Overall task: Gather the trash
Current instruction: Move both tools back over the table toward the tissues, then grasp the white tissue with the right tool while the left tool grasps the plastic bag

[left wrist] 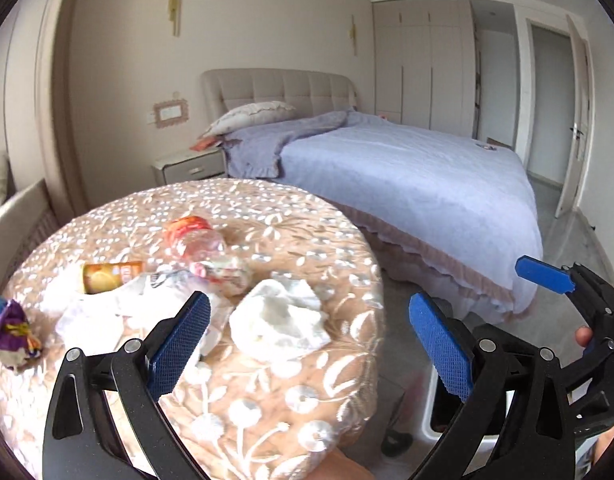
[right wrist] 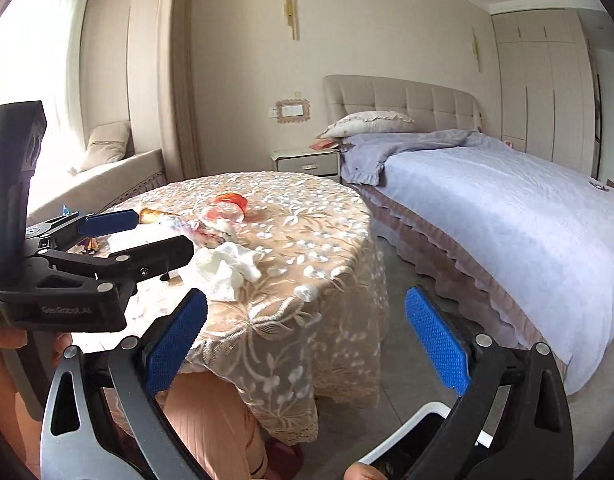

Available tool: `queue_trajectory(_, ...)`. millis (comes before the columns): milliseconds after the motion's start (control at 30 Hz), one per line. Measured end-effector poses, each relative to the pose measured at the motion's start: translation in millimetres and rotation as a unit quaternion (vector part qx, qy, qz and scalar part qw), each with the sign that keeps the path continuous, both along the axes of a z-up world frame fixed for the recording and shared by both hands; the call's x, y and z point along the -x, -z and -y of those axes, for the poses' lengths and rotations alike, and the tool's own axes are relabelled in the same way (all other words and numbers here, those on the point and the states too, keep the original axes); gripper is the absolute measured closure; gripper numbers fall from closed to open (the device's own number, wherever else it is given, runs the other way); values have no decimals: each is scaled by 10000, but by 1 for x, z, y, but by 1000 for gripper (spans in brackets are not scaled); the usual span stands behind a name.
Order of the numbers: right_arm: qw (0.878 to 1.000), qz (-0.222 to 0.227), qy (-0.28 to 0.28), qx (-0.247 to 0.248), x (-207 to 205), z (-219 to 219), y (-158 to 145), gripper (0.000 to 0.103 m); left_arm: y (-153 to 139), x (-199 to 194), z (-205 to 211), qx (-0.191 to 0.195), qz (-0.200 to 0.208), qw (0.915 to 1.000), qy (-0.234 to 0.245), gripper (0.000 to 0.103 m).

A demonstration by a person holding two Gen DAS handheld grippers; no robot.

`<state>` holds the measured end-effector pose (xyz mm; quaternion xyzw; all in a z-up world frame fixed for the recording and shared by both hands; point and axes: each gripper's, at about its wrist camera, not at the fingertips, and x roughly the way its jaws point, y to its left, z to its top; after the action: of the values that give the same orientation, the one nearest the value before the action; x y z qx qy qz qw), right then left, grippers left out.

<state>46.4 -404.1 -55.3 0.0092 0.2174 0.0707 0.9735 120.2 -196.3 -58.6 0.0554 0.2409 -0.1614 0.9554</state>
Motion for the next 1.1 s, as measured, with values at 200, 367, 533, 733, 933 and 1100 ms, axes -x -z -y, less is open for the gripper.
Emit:
queue_trajectory(200, 9996, -34, -231, 131, -25, -37, -1, 4, 0, -21, -45, -70, 38, 9985, -547, 5)
queue_trajectory(367, 9989, -208, -383, 157, -49, -59, 7, 4, 5, -43, -65, -231, -41, 9960, -857, 5)
queue_trajectory(533, 9976, -421, -552, 59, -71, -70, 14, 4, 15, -62, -74, -357, -223, 9944, -965, 5)
queue_trajectory(733, 9940, -747, -793, 80, -96, -82, 26, 4, 29, -79, -79, -413, -540, 9940, -862, 5)
queue_trajectory(933, 9884, -1053, -1071, 234, -119, -94, 36, 4, 41, -104, -83, -457, -991, 9917, -680, 5)
queue_trajectory(1100, 9837, -1279, -1208, 363, -137, -103, 43, 4, 54, -124, -82, -634, -1416, 9862, -570, 5)
